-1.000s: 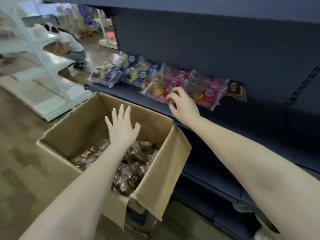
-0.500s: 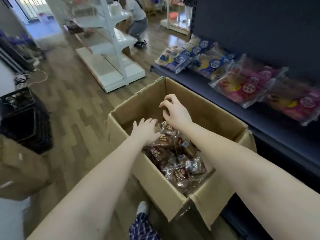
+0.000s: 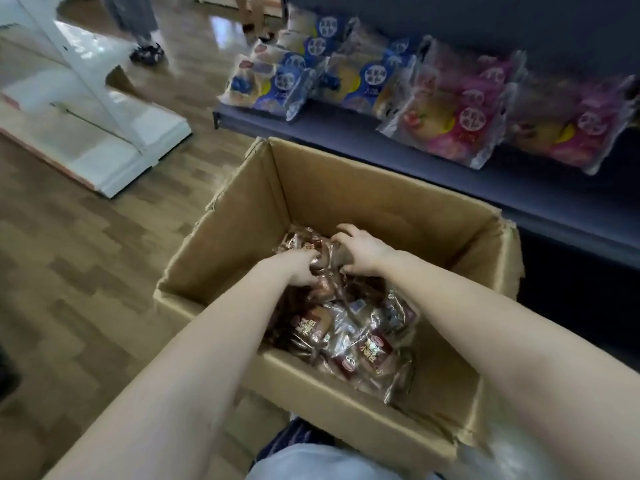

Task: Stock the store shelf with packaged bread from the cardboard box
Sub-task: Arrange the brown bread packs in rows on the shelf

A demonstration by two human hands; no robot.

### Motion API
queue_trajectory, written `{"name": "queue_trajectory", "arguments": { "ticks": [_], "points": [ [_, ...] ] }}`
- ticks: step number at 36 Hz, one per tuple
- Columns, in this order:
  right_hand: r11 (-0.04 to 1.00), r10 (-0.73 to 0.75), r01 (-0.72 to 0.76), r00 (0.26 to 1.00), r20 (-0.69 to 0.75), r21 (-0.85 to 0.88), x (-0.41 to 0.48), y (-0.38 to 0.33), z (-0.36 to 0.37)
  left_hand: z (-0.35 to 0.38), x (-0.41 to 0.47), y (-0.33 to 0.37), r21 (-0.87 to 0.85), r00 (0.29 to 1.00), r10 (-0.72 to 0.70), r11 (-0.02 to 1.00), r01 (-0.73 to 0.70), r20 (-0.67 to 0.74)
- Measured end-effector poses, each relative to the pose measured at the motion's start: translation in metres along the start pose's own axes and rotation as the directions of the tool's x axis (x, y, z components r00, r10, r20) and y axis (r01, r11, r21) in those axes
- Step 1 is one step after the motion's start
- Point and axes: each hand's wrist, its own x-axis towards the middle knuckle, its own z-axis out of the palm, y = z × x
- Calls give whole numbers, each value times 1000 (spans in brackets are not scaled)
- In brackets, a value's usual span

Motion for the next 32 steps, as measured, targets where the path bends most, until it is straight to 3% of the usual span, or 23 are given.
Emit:
{"name": "queue_trajectory", "arguments": {
  "ticks": [5, 9, 13, 22, 27, 32],
  "points": [
    [996, 88, -82, 982, 168, -43, 3, 17, 34, 24, 23, -12, -122, 984, 53, 992, -32, 171],
    [989, 109, -82, 967, 230, -126, 9, 23, 40, 26, 33, -16, -162, 982, 56, 986, -26, 183],
    [970, 144, -86, 957, 251, -229, 8, 28, 43, 32, 40, -15, -101, 967, 45, 995, -20, 249],
    [929, 205, -104, 943, 262, -355, -3, 26, 38, 37, 38, -10, 93, 977, 40, 994, -61, 208],
    [951, 182, -115, 959, 218, -287, 3, 29, 32, 34, 43, -10, 104, 976, 20, 994, -43, 218],
    [986, 165, -166, 964, 210, -14, 6, 33, 22, 27, 50, -13, 11, 960, -10, 1000, 8, 280]
  ]
}}
